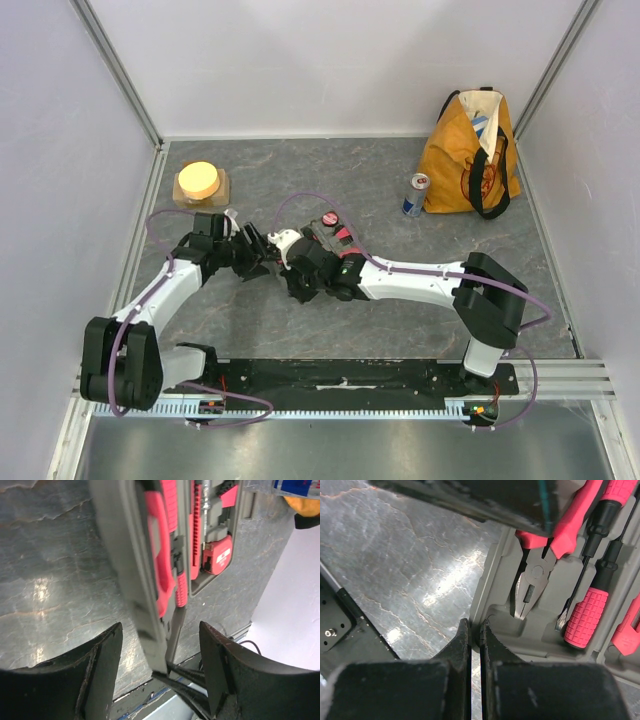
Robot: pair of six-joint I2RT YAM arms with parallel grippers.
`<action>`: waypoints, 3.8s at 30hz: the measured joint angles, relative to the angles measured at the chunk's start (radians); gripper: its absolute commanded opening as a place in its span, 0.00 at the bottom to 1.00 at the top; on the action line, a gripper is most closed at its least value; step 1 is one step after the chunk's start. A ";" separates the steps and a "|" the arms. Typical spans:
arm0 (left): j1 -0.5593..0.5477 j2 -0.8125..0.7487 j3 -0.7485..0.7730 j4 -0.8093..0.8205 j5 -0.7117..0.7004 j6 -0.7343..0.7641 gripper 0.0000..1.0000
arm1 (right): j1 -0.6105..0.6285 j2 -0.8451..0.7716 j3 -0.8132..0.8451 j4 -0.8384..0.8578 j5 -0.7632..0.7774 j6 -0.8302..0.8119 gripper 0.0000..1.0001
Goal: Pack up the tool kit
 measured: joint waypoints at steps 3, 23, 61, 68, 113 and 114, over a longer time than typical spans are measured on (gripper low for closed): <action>0.000 0.022 0.000 0.051 0.026 0.003 0.69 | 0.000 0.000 0.000 0.018 -0.029 0.002 0.00; 0.000 0.302 0.172 -0.038 0.042 0.058 0.13 | -0.007 0.041 0.048 0.057 -0.015 0.072 0.56; -0.011 0.412 0.552 -0.481 -0.127 0.433 0.21 | -0.354 0.009 -0.153 -0.123 0.161 0.193 0.46; -0.022 0.412 0.565 -0.498 -0.147 0.433 0.36 | -0.355 0.019 -0.153 -0.063 0.080 0.185 0.45; -0.313 0.386 0.595 -0.317 -0.084 0.238 0.52 | -0.443 -0.100 -0.269 -0.111 0.171 0.306 0.46; -0.312 0.386 0.588 -0.313 -0.102 0.228 0.52 | -0.462 -0.133 -0.289 -0.132 0.182 0.306 0.49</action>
